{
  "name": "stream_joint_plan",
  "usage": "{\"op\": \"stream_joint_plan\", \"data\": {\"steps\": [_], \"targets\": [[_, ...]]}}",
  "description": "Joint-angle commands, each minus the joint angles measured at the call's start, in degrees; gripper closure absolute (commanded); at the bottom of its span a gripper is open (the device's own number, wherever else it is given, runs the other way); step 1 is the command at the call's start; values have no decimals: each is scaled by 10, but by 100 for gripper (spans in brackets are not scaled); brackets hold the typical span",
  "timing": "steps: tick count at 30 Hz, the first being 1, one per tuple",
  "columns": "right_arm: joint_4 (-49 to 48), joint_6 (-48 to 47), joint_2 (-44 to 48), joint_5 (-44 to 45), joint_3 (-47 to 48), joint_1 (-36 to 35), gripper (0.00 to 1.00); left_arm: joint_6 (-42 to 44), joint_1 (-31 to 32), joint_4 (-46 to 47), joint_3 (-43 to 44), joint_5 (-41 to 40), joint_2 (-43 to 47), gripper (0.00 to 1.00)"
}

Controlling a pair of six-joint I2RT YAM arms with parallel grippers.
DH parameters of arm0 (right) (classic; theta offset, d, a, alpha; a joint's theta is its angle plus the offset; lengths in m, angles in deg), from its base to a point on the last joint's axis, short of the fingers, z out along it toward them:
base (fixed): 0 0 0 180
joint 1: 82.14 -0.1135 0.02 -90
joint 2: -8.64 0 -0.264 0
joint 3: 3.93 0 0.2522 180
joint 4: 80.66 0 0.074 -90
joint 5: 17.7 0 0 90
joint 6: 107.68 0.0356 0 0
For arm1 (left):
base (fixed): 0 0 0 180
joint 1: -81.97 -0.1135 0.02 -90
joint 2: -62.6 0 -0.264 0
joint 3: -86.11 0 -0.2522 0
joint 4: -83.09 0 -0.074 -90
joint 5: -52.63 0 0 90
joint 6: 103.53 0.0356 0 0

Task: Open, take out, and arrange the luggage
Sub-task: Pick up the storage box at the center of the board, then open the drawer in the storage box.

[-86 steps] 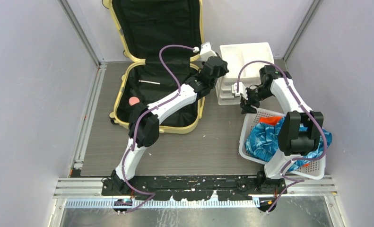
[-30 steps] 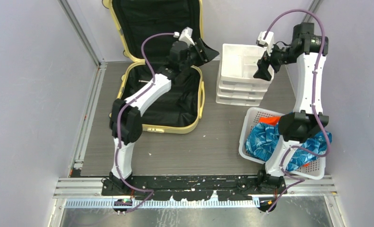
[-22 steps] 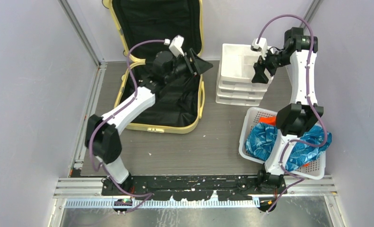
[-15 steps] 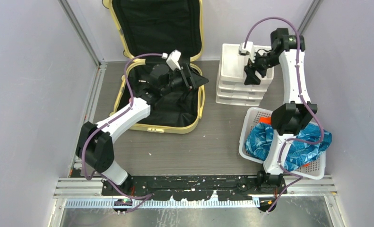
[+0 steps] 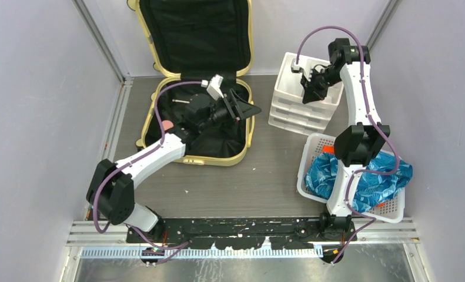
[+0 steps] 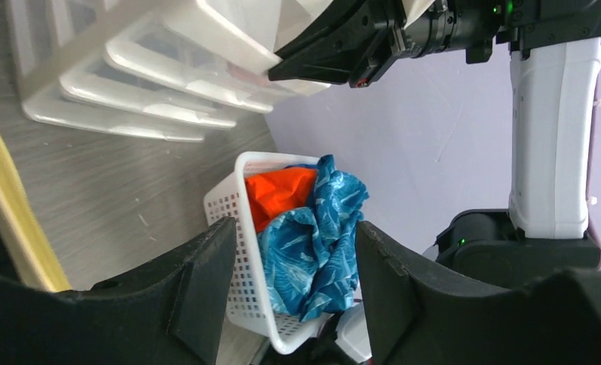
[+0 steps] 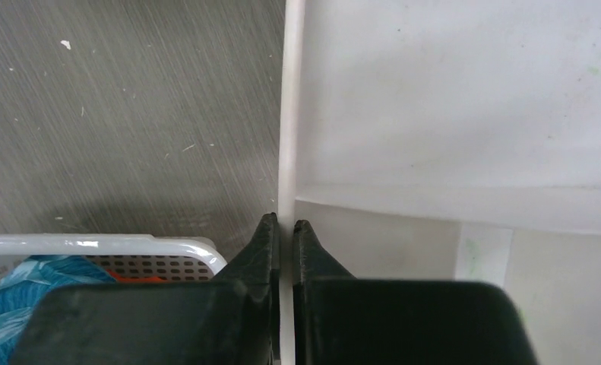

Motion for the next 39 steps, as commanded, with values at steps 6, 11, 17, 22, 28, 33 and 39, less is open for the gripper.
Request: {"op": "stream_joint_plan", "data": {"steps": [6, 11, 17, 22, 28, 33, 39], "targets": [[-163, 232, 47, -10, 40, -4, 99, -106, 53, 117, 22, -90, -105, 47], [-215, 355, 27, -12, 91, -3, 99, -148, 54, 202, 58, -99, -195, 43], [-232, 422, 22, -7, 110, -3, 99, -139, 53, 206, 150, -113, -290, 32], [-233, 452, 32, -7, 107, 0, 99, -164, 48, 247, 194, -137, -357, 22], [-235, 476, 45, -22, 105, 9, 99, -182, 46, 257, 270, -137, -423, 25], [-240, 493, 54, -32, 99, 12, 99, -216, 45, 259, 301, -132, -452, 34], [-242, 503, 59, -46, 93, 16, 99, -243, 45, 289, 309, -132, -465, 48]]}}
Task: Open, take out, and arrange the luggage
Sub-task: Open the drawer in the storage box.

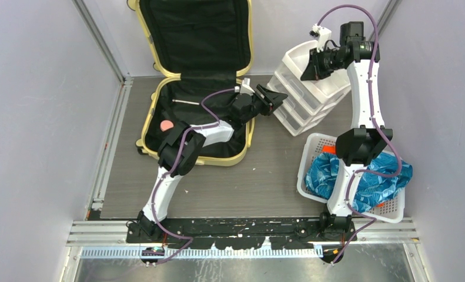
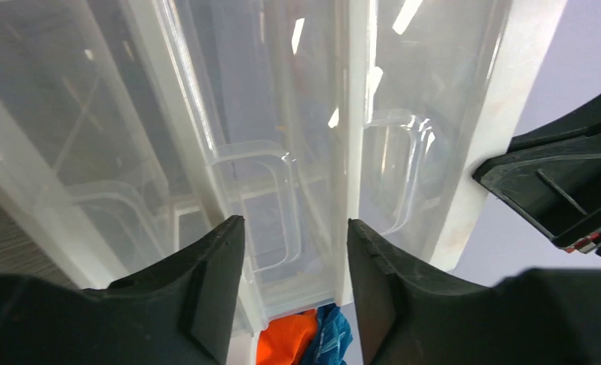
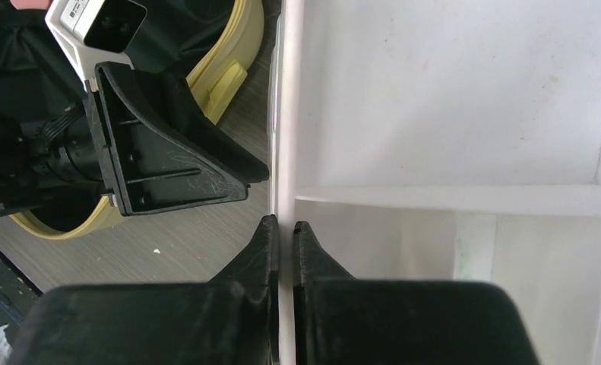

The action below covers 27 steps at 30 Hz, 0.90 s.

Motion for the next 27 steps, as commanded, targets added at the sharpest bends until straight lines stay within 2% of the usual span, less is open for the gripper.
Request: {"op": "stream_joint_plan", "data": {"steps": [1, 5, 13, 18, 22, 27], "targets": [[-74, 9, 58, -43, 24, 3, 99, -30, -2, 62, 32, -6, -10, 49], [-72, 9, 60, -45, 19, 3, 99, -46, -2, 86, 43, 1, -22, 51], [-74, 18, 69, -54, 18, 3, 99, -47, 2, 69, 50, -7, -26, 34], [-76, 27, 72, -61, 13, 3, 99, -57, 8, 67, 78, -10, -46, 32], [-77, 31, 75, -61, 1, 3, 99, -77, 12, 88, 116, -10, -69, 35], [-73, 31, 71, -52, -4, 11, 99, -115, 12, 128, 137, -9, -83, 50]]}}
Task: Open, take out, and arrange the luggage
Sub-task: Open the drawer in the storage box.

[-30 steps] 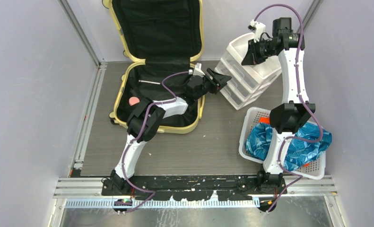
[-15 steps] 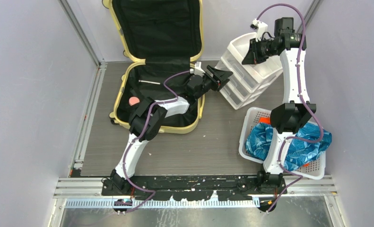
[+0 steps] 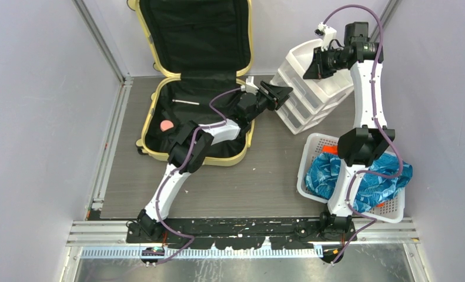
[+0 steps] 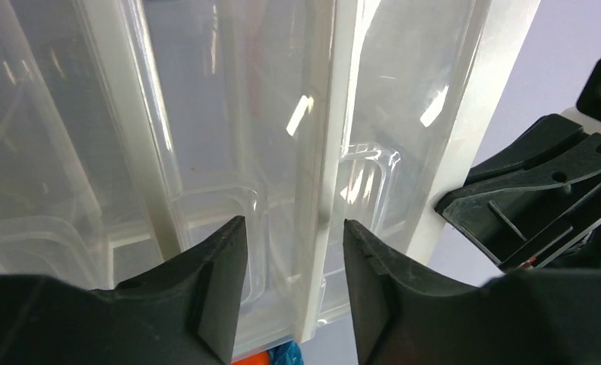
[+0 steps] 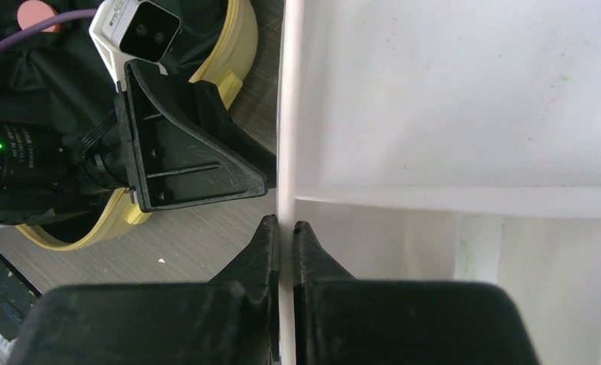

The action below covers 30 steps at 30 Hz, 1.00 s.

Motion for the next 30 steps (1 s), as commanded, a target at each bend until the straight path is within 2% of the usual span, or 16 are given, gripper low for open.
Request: {"op": "stream_joint_plan", "data": {"steps": [1, 6, 17, 24, 30], "targets": [[-49, 3, 65, -31, 12, 2, 99, -41, 5, 82, 35, -3, -3, 53], [-26, -52, 51, 44, 14, 2, 99, -62, 1, 124, 44, 2, -2, 61], [-72, -137, 58, 188, -43, 3, 99, -85, -9, 171, 23, 10, 9, 64], [-74, -137, 54, 200, -57, 2, 99, -87, -11, 177, -13, 19, 5, 64], [-87, -155, 62, 222, -101, 1, 99, -85, -15, 188, -97, 21, 19, 63]]}}
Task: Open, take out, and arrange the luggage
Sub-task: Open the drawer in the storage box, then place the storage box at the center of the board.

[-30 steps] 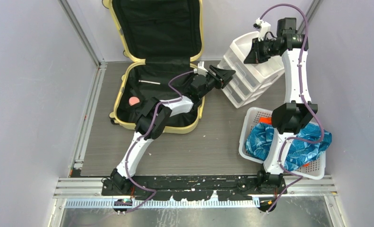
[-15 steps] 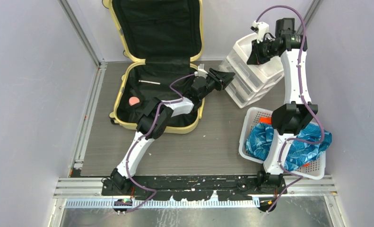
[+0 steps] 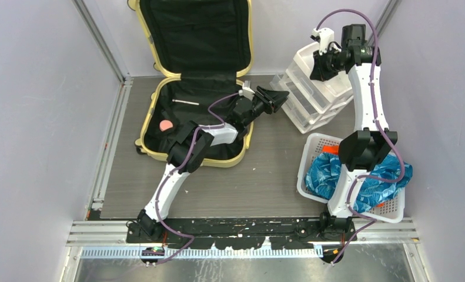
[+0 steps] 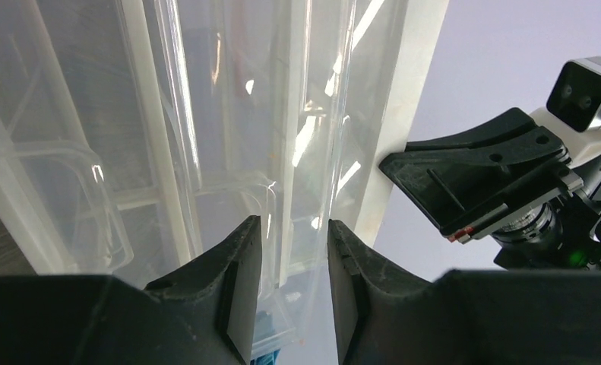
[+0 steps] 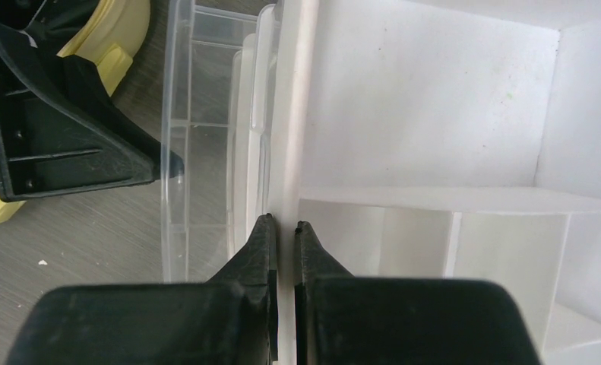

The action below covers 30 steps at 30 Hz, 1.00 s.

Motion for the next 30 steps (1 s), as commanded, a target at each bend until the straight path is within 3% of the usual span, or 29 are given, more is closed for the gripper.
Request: {"op": "stream_joint_plan", "data": {"steps": [1, 6, 12, 16, 21, 25, 27, 30], "targets": [[-31, -65, 29, 84, -37, 3, 99, -23, -6, 108, -67, 5, 33, 62], [-36, -69, 42, 73, -68, -5, 99, -11, -7, 79, -102, 15, 38, 60], [-31, -70, 47, 64, -80, -12, 99, 15, -8, 3, -107, 36, 57, 48], [-32, -73, 50, 70, -81, -12, 99, 71, -8, -88, -117, 38, 99, 42], [-32, -75, 52, 69, -90, -12, 99, 104, -7, -251, -161, -2, 170, 41], [-37, -77, 57, 66, -103, -12, 98, 129, -5, -295, -162, -2, 194, 39], [-32, -77, 58, 64, -102, -12, 91, 142, -3, -306, -148, 12, 199, 38], [-19, -78, 63, 51, -91, -12, 66, 188, -1, -352, -114, 39, 216, 37]]}}
